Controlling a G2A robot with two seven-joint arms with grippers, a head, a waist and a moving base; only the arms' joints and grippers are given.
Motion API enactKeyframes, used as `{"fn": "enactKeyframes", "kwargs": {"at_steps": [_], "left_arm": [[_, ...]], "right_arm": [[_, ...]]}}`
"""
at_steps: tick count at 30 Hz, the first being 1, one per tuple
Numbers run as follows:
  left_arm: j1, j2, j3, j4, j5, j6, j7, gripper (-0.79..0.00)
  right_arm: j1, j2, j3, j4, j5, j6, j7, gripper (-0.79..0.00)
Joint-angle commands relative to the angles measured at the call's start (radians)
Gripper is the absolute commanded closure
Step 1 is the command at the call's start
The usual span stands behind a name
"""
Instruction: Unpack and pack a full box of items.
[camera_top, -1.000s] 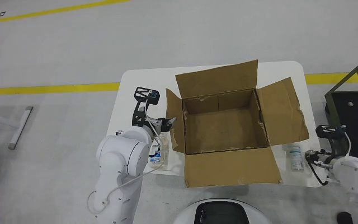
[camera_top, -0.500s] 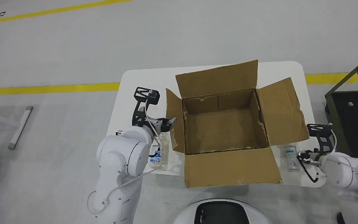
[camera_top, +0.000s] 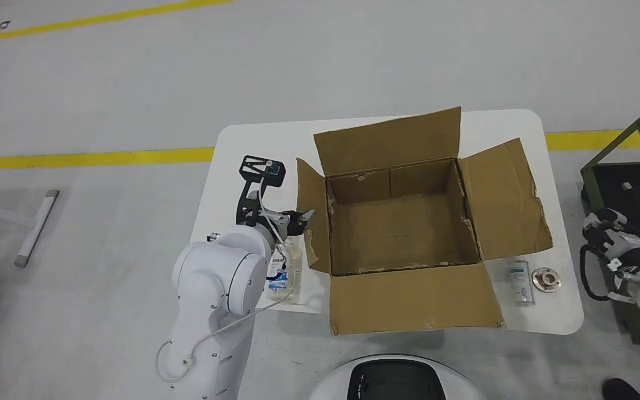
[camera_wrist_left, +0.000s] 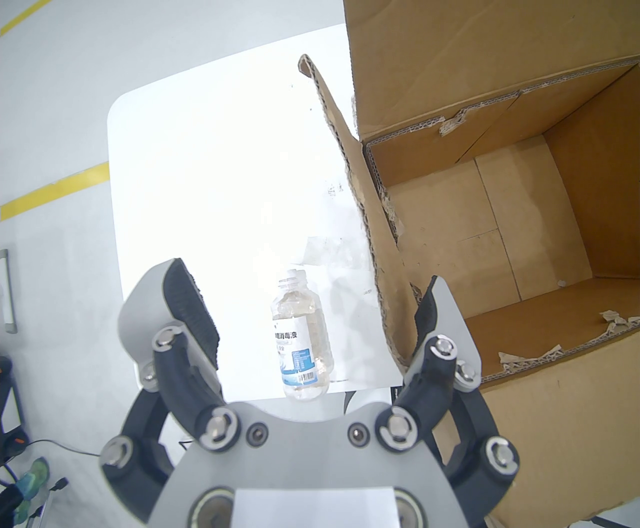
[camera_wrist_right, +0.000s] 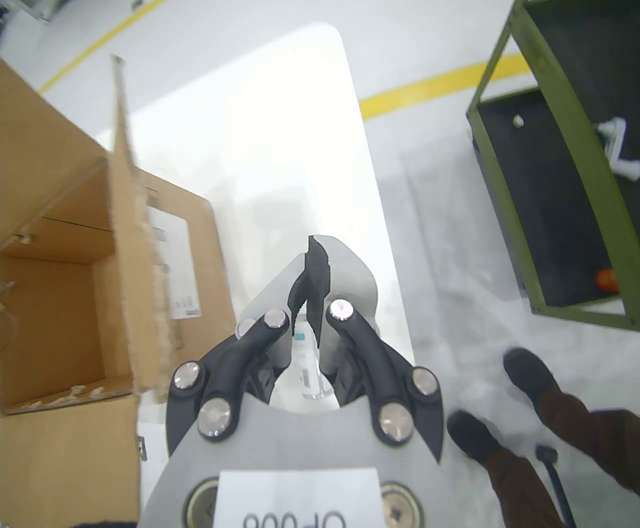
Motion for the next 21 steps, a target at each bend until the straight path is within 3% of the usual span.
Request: {"fn": "enactKeyframes", "kwargs": {"at_steps": [1, 6, 21], "left_arm": [[0.0, 0.0, 0.0, 0.0, 0.0, 0.0, 0.0, -0.785], [0.0, 0.0, 0.0, 0.0, 0.0, 0.0, 0.0, -0.785], [0.0, 0.0, 0.0, 0.0, 0.0, 0.0, 0.0, -0.785]], "right_arm": [[0.004, -0.003, -0.005, 0.0, 0.06, -0.014, -0.063, 0.0], [0.02, -0.008, -0.014, 0.017, 0.216, -0.066, -0.123, 0.0], [0.021, -0.009, -0.027, 0.013, 0.223, -0.089, -0.157, 0.0]]}}
